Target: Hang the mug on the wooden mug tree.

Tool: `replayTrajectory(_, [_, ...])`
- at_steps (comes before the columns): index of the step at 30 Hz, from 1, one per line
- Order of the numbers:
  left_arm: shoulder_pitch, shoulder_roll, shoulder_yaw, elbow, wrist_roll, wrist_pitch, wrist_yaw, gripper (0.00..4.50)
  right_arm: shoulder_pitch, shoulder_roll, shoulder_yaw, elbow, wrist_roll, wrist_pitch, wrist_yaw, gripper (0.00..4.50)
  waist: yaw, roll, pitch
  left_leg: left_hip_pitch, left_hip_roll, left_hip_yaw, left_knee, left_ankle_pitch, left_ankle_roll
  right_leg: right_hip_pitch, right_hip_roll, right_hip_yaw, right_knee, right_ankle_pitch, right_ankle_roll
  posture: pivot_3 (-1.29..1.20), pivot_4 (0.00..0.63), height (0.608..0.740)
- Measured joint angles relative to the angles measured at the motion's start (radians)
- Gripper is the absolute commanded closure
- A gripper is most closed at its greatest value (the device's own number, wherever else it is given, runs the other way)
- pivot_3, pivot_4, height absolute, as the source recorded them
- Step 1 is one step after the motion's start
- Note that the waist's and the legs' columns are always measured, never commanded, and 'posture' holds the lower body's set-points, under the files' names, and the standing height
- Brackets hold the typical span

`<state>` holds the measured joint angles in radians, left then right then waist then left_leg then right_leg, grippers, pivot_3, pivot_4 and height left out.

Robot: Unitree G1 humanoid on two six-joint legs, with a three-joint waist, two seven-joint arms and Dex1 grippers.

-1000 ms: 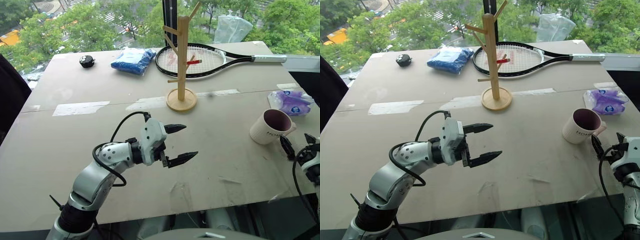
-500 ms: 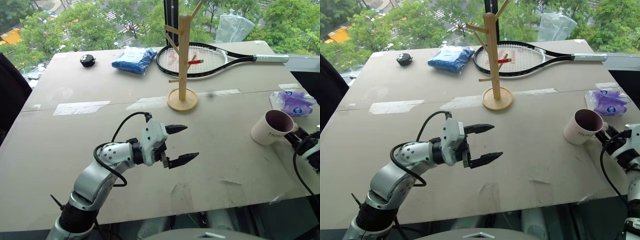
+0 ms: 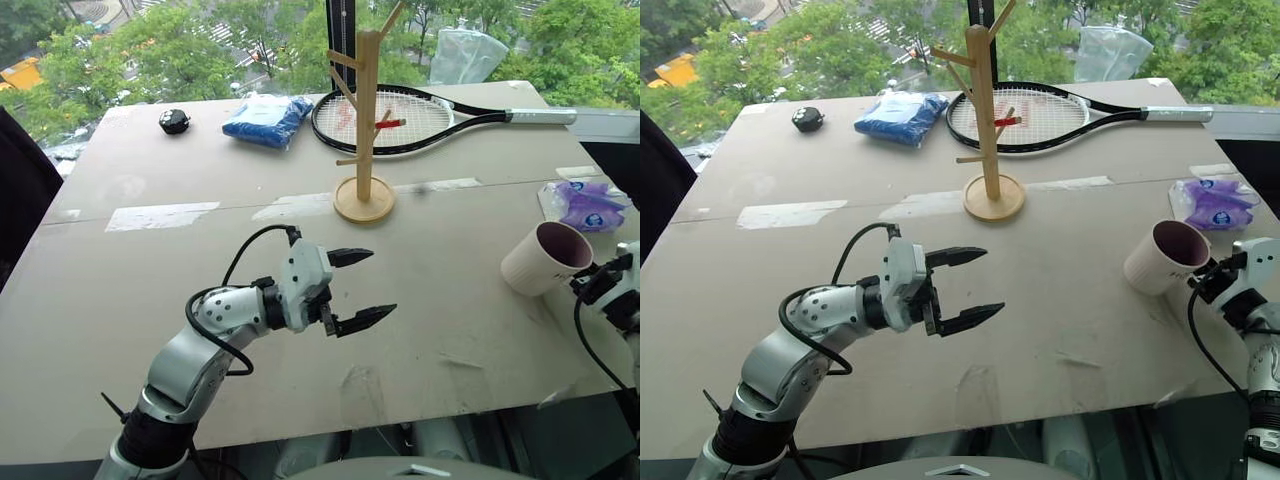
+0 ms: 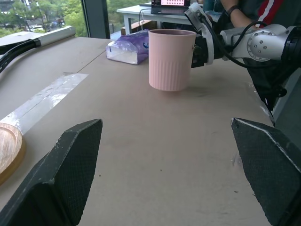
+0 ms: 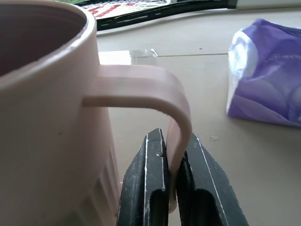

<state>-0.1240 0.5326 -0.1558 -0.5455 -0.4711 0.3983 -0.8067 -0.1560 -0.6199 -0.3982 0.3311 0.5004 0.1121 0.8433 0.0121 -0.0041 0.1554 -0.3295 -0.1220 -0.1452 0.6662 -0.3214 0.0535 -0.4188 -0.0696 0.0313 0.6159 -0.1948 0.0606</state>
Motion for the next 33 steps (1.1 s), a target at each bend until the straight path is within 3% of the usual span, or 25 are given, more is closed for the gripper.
replayTrajectory(7, [0.084, -0.153, 0.074, 0.087, 0.008, -0.152, 0.084, 0.00, -0.087, -0.036, 0.183, -0.310, -0.064, 0.162, -0.040, 4.35, 0.004, 0.000, 0.000, -0.004, 0.000, 0.000, 0.001, 0.000, 0.000, -0.005, 0.000, 0.000, 0.000, 0.000, 0.000, 0.00, 0.150, 0.740])
replayTrajectory(14, [0.131, -0.297, 0.132, 0.098, 0.007, -0.258, 0.194, 0.00, -0.437, -0.100, 0.404, -0.472, -0.199, 0.366, -0.105, 4.35, 0.013, -0.001, 0.000, -0.018, 0.000, -0.001, 0.004, 0.000, 0.000, -0.017, -0.001, -0.004, 0.000, 0.001, -0.001, 0.00, 0.150, 0.740])
replayTrajectory(24, [0.111, -0.332, 0.132, 0.098, 0.019, -0.321, 0.240, 0.00, -0.918, -0.075, 0.604, -0.271, -0.321, 0.514, -0.019, 4.35, 0.008, -0.003, 0.000, -0.033, -0.001, -0.001, 0.004, 0.001, 0.000, -0.031, -0.001, -0.004, 0.001, 0.002, -0.002, 0.00, 0.150, 0.740])
replayTrajectory(27, [0.104, -0.342, 0.134, 0.098, 0.019, -0.347, 0.244, 0.00, -1.000, -0.059, 0.648, -0.244, -0.353, 0.517, 0.023, 4.35, 0.003, -0.003, -0.001, -0.033, -0.001, -0.002, 0.004, 0.001, 0.000, -0.031, -0.001, -0.005, 0.000, 0.002, -0.002, 0.00, 0.150, 0.740])
replayTrajectory(33, [0.116, -0.365, 0.132, 0.098, 0.019, -0.384, 0.250, 0.00, -1.027, -0.026, 0.712, -0.172, -0.404, 0.500, 0.069, 4.35, 0.002, -0.004, -0.001, -0.033, -0.001, -0.001, 0.005, 0.001, 0.000, -0.031, -0.002, -0.005, 0.001, 0.002, -0.002, 0.00, 0.150, 0.740])
